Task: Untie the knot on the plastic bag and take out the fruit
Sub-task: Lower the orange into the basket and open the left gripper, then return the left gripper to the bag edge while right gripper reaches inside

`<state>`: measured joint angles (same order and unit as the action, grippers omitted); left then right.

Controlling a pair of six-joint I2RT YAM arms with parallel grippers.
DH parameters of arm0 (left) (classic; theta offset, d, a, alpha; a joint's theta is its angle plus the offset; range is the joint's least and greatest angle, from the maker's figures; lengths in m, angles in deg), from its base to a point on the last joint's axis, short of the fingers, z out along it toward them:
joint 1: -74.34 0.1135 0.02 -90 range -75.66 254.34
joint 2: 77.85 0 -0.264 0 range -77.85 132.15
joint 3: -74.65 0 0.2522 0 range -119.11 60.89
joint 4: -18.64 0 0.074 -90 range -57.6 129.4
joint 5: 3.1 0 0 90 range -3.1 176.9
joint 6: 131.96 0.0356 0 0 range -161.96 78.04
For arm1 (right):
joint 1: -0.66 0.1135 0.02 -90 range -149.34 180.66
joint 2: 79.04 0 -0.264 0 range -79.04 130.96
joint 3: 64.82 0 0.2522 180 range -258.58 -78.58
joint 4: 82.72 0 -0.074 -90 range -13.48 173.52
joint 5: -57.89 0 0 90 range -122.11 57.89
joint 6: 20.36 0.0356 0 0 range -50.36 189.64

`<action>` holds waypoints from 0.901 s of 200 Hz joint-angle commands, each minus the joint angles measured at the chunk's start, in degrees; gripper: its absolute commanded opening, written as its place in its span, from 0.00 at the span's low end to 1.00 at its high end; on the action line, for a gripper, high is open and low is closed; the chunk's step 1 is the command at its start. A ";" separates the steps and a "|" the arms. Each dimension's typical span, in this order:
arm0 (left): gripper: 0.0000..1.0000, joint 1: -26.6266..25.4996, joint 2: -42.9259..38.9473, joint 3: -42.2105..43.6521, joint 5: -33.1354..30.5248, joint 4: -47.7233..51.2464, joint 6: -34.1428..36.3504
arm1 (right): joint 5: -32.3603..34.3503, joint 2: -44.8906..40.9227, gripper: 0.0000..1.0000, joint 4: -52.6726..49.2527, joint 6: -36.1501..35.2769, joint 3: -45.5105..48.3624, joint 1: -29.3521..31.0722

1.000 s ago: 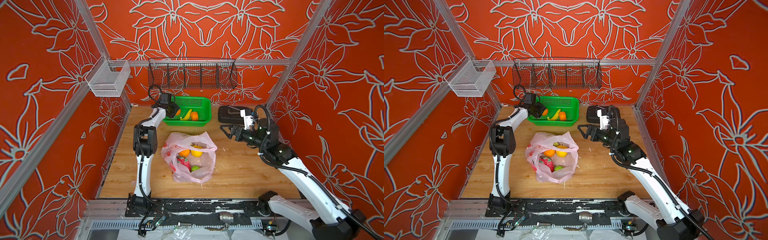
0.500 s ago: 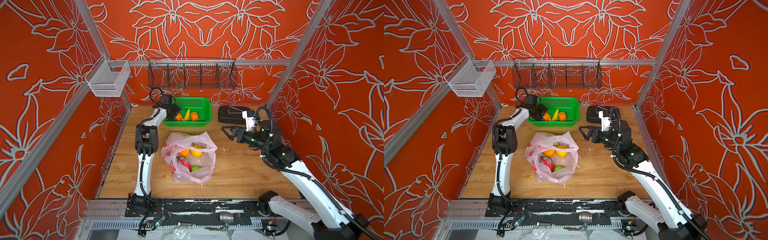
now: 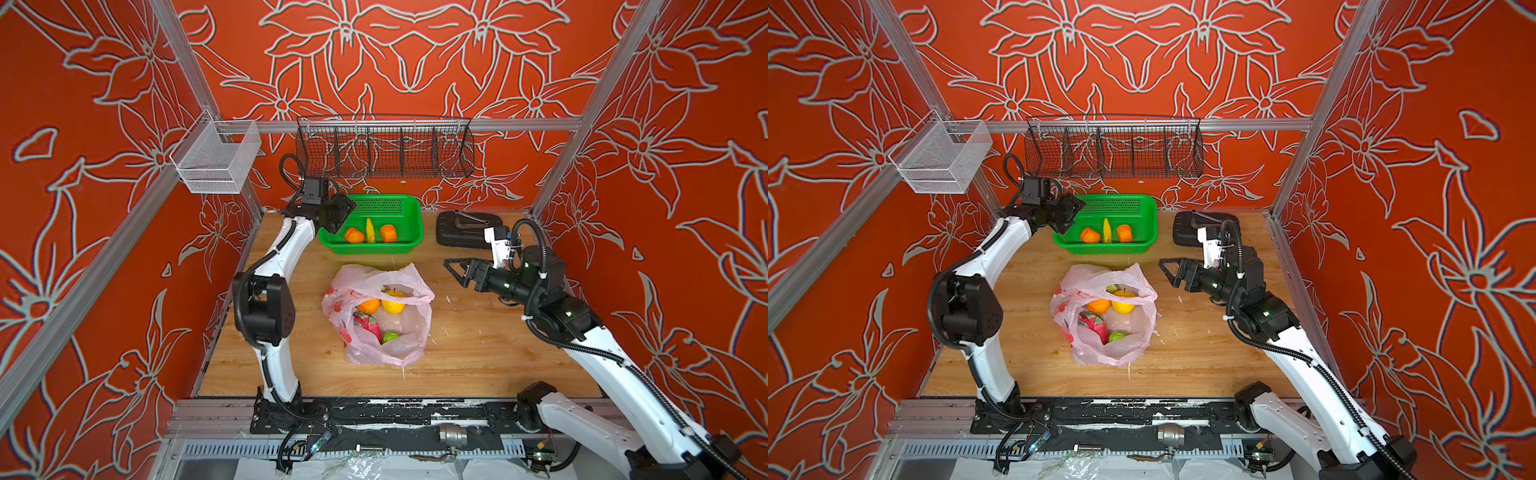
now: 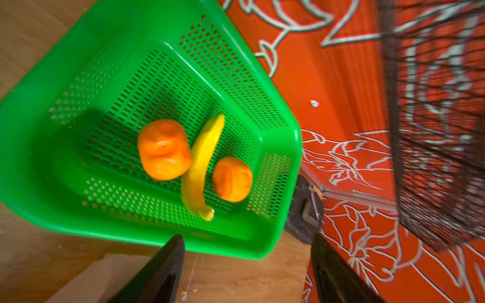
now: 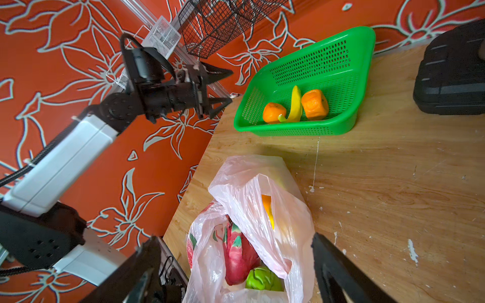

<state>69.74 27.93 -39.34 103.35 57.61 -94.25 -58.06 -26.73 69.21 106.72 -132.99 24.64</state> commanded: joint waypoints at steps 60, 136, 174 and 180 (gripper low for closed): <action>0.70 -11.65 -36.66 22.85 -11.36 9.27 3.68 | 6.04 4.05 0.83 -3.20 -8.19 0.46 15.10; 0.73 -25.93 -52.20 40.18 -22.58 27.89 -7.07 | 17.49 16.23 0.65 1.86 -7.15 3.43 31.71; 0.82 -28.10 -52.07 49.71 -18.65 28.52 -11.28 | 21.23 24.12 0.53 0.91 -8.68 2.25 37.35; 0.85 -28.51 -52.04 51.17 -17.55 26.96 -11.63 | 21.27 25.42 0.51 0.65 -8.76 2.06 37.97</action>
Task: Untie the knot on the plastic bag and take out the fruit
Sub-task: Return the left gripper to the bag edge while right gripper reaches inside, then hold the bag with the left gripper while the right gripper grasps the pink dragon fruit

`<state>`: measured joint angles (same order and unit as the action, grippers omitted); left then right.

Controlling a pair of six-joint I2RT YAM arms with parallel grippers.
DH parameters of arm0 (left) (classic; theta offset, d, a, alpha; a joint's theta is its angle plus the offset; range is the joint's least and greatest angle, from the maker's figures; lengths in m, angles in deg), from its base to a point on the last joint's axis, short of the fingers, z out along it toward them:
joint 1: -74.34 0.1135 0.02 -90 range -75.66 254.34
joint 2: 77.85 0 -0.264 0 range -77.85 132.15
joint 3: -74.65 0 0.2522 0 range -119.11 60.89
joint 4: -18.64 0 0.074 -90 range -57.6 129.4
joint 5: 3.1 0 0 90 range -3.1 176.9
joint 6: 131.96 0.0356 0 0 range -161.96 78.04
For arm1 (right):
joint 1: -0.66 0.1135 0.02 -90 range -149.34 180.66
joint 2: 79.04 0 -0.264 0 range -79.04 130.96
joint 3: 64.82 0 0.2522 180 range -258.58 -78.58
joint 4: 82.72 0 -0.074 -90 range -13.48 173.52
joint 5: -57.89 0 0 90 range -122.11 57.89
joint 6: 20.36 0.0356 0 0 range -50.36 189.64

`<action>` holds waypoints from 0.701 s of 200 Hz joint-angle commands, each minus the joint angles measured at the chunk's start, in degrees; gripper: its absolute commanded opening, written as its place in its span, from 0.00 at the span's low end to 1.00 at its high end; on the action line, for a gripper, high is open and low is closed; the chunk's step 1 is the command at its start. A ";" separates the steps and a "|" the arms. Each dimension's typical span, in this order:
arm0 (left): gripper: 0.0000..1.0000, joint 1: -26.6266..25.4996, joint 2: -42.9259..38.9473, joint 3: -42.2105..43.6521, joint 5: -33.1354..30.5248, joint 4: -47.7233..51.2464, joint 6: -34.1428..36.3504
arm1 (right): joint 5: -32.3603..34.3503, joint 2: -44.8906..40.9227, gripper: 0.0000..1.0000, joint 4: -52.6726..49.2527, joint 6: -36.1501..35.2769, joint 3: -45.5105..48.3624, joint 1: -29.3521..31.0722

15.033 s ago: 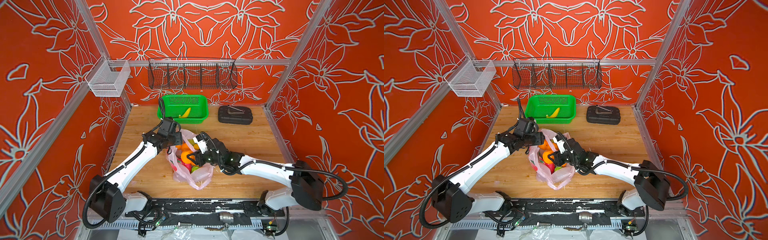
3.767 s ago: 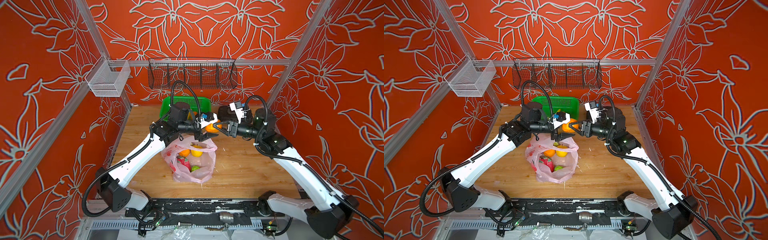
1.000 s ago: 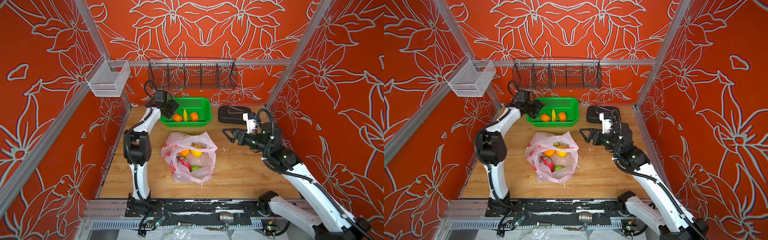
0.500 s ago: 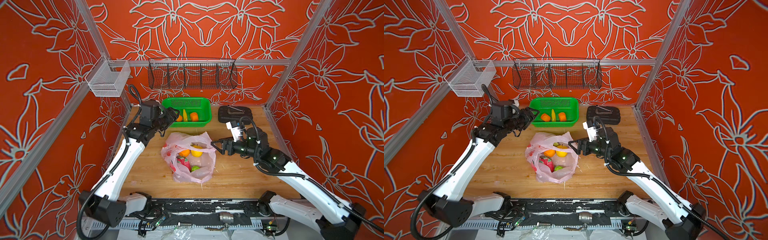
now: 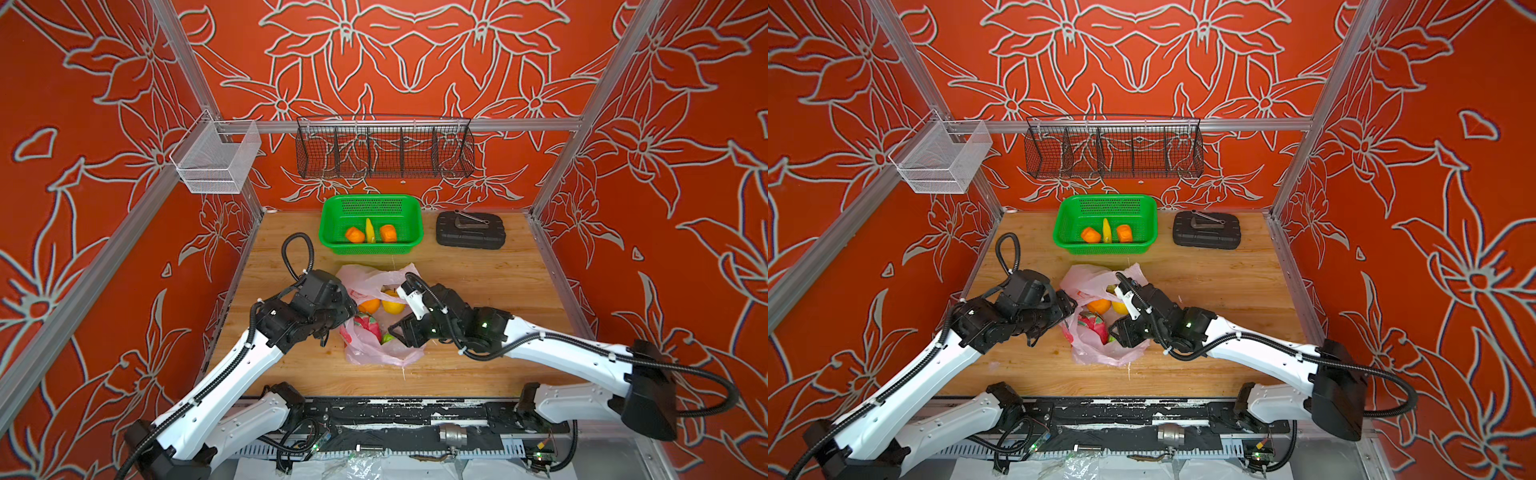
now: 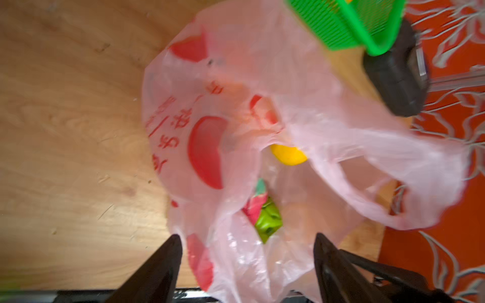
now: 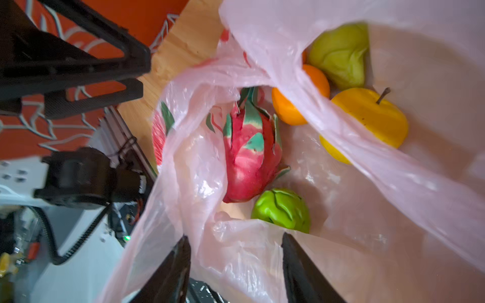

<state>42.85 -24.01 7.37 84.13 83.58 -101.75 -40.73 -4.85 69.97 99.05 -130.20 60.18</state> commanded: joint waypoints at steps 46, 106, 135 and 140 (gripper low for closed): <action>0.89 -6.18 2.23 10.11 7.35 -5.66 -6.63 | -0.77 9.39 0.36 -0.84 -0.93 0.00 5.28; 0.40 -12.02 6.01 18.76 8.23 -8.35 -9.10 | -3.72 8.90 0.34 -1.36 -1.02 2.35 6.21; 0.28 -13.39 6.55 21.54 8.04 -9.11 -10.00 | 1.64 7.62 0.38 -2.13 -0.32 -0.09 5.96; 0.27 -13.34 6.58 21.76 8.12 -9.27 -10.06 | 2.31 7.68 0.40 -2.16 -0.38 -0.77 5.95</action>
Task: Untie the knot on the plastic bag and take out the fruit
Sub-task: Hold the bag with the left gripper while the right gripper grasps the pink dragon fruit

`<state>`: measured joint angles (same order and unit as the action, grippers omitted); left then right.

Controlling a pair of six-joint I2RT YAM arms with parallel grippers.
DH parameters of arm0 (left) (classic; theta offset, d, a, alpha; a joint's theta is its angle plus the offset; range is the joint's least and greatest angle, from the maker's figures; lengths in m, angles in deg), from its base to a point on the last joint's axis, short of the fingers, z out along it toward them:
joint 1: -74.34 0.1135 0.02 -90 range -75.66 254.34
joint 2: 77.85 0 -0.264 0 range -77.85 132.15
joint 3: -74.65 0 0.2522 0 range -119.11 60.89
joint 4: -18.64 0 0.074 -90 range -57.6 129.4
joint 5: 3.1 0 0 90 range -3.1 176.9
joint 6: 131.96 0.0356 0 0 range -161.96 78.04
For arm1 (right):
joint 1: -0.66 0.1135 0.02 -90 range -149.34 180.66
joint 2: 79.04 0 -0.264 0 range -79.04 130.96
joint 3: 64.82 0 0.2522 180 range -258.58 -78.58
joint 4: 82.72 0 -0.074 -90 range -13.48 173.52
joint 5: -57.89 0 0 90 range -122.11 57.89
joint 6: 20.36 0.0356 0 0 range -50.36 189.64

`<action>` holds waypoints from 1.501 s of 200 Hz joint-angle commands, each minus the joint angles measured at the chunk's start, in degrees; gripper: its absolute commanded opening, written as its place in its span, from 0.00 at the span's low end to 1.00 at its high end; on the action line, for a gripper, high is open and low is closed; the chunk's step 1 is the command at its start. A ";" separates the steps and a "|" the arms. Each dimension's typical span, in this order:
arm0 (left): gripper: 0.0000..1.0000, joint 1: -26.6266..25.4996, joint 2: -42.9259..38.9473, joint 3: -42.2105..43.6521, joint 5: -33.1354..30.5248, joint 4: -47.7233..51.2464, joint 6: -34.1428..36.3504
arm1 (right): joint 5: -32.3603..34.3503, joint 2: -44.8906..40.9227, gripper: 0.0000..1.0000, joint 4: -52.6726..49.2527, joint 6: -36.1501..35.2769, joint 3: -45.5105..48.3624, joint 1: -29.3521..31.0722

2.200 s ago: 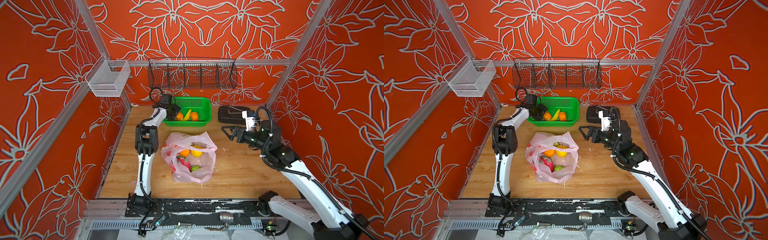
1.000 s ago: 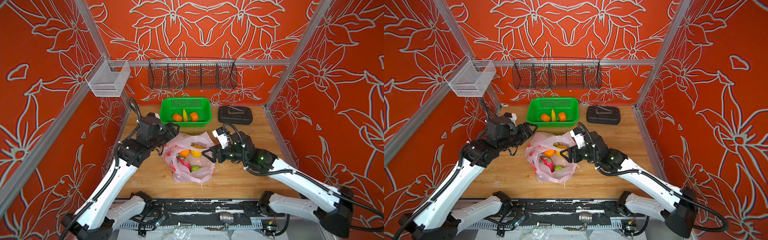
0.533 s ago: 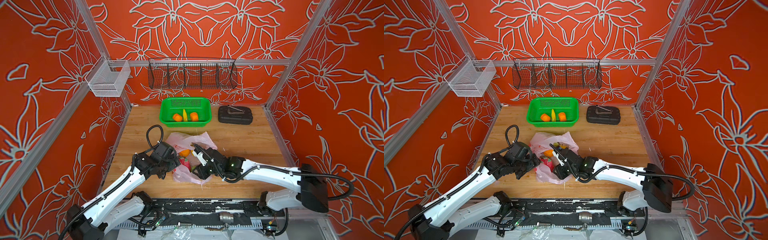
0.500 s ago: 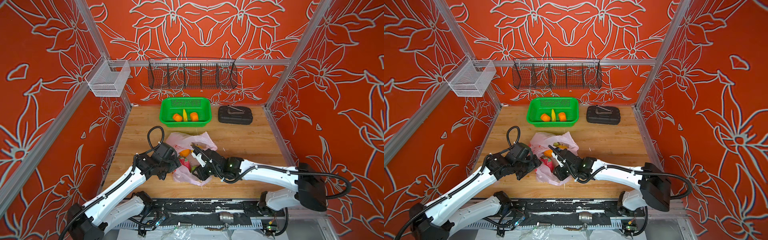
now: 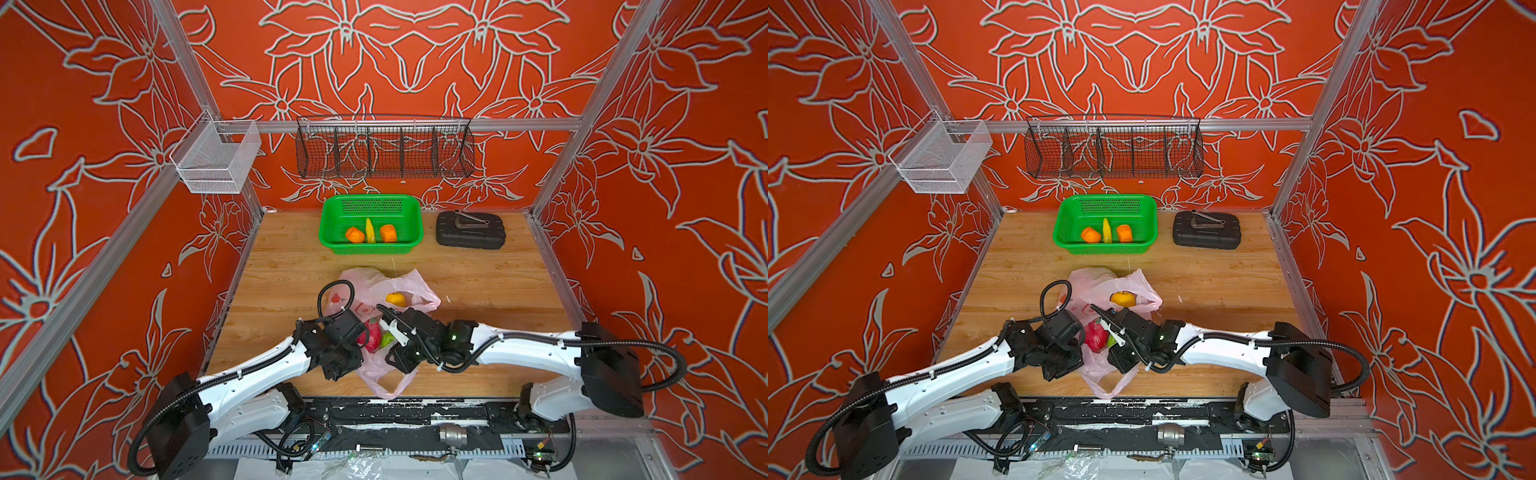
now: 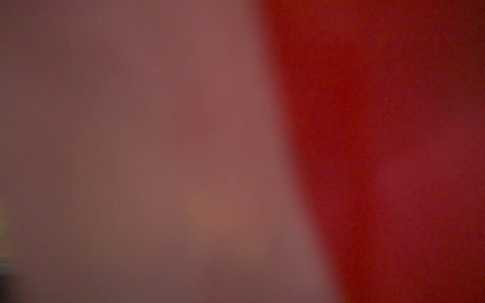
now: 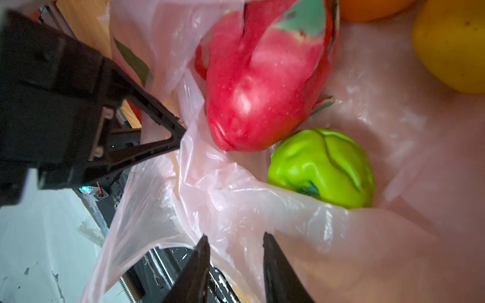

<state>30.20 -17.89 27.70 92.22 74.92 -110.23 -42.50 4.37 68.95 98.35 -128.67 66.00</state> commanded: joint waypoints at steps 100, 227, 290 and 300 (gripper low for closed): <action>0.03 -0.73 -7.01 1.71 -6.98 3.14 -4.70 | 10.94 9.85 0.72 2.97 1.13 -13.05 -0.52; 0.00 -0.73 -12.68 2.56 -9.62 5.56 -7.62 | 11.06 26.33 0.96 8.33 3.94 -19.87 -1.35; 0.00 -0.70 -13.17 1.49 -11.46 5.19 -8.17 | 9.10 20.19 0.59 8.82 1.99 -17.71 -2.15; 0.00 -0.70 -12.75 1.00 -11.78 5.20 -7.85 | 9.66 18.21 0.59 8.55 1.62 -17.15 -2.32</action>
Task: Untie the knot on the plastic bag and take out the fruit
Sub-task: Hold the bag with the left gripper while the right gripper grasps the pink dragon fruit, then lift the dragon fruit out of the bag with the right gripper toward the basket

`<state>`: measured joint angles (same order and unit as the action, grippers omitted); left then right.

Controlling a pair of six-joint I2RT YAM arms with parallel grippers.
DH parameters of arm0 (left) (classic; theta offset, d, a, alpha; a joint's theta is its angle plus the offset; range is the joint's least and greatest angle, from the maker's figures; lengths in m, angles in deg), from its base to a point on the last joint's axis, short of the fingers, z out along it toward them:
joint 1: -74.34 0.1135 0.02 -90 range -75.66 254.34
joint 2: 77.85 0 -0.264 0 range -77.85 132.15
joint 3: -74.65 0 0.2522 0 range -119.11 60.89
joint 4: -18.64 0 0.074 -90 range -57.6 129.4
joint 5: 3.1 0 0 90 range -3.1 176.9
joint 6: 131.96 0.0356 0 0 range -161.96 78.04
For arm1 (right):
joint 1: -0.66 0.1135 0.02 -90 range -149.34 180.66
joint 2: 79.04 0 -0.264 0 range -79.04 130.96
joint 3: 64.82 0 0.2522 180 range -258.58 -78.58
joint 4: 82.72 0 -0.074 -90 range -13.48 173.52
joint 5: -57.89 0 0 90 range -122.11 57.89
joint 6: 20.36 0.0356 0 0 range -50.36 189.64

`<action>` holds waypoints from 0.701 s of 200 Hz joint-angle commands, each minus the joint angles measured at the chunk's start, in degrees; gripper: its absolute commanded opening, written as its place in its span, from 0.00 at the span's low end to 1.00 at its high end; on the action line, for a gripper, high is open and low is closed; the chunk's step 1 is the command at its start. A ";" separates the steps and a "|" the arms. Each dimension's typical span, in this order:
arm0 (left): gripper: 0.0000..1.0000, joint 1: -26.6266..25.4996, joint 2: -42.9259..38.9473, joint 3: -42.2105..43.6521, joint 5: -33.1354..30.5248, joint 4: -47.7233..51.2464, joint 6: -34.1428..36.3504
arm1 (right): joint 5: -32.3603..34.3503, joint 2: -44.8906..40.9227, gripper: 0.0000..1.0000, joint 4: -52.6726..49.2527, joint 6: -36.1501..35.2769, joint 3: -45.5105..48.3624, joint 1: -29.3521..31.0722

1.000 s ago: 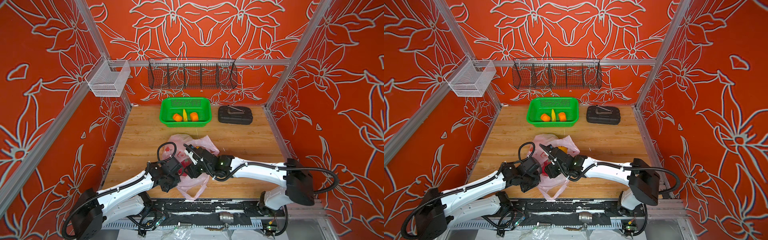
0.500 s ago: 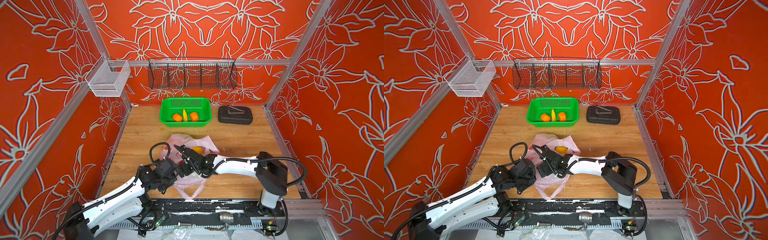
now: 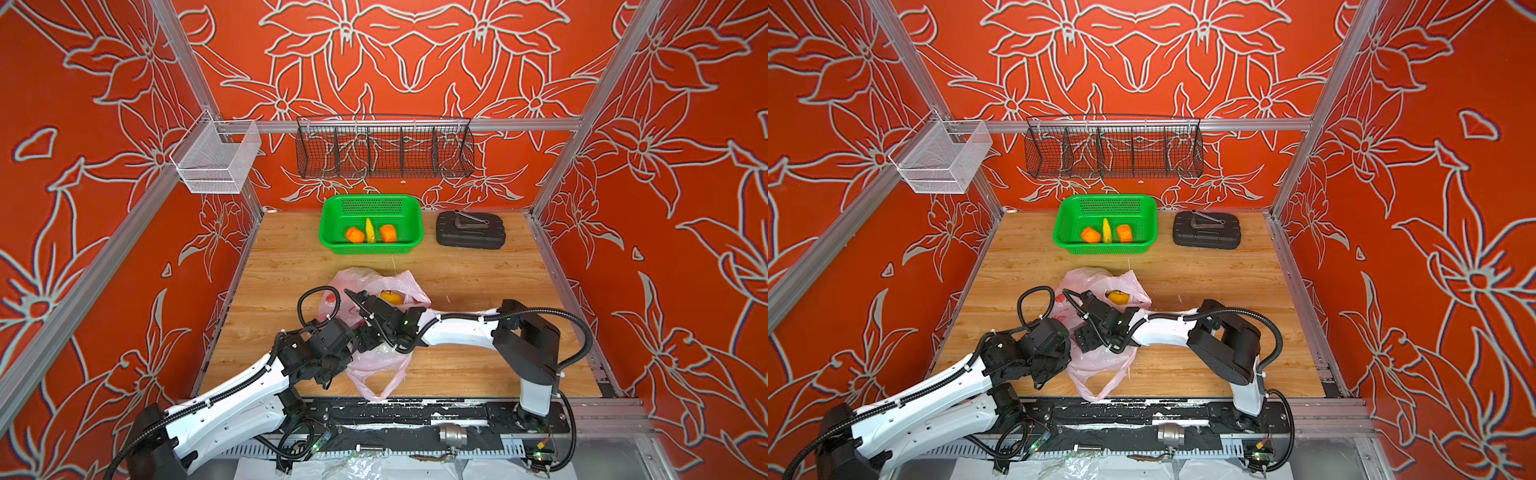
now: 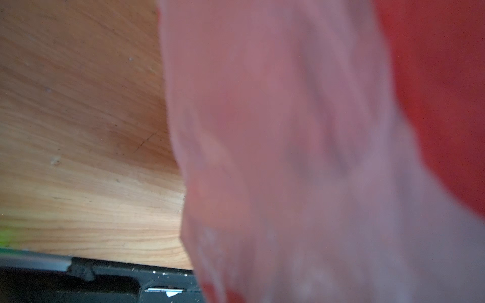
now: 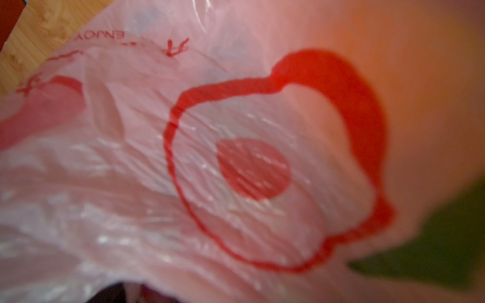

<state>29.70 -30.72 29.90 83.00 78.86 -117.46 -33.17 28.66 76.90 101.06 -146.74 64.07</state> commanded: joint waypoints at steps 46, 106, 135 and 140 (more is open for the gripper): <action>0.00 -0.19 2.59 -3.12 -3.89 1.11 0.50 | -0.84 -14.67 0.61 -1.34 -1.60 2.81 -2.73; 0.00 -0.17 5.76 -7.76 -7.14 -0.06 1.69 | -13.90 -22.67 0.60 -12.78 -7.58 5.07 -4.36; 0.00 -0.09 7.21 -10.09 -12.32 0.39 2.04 | -17.48 -26.73 0.60 -21.16 -11.85 5.64 -4.36; 0.00 -0.12 7.43 -10.41 -13.16 0.34 1.81 | -17.57 -27.78 0.60 -21.87 -12.38 5.94 -4.36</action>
<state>29.70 -24.27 21.47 76.46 78.42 -116.09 -45.96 5.84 61.73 93.74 -141.41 59.37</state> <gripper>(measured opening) 0.048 0.840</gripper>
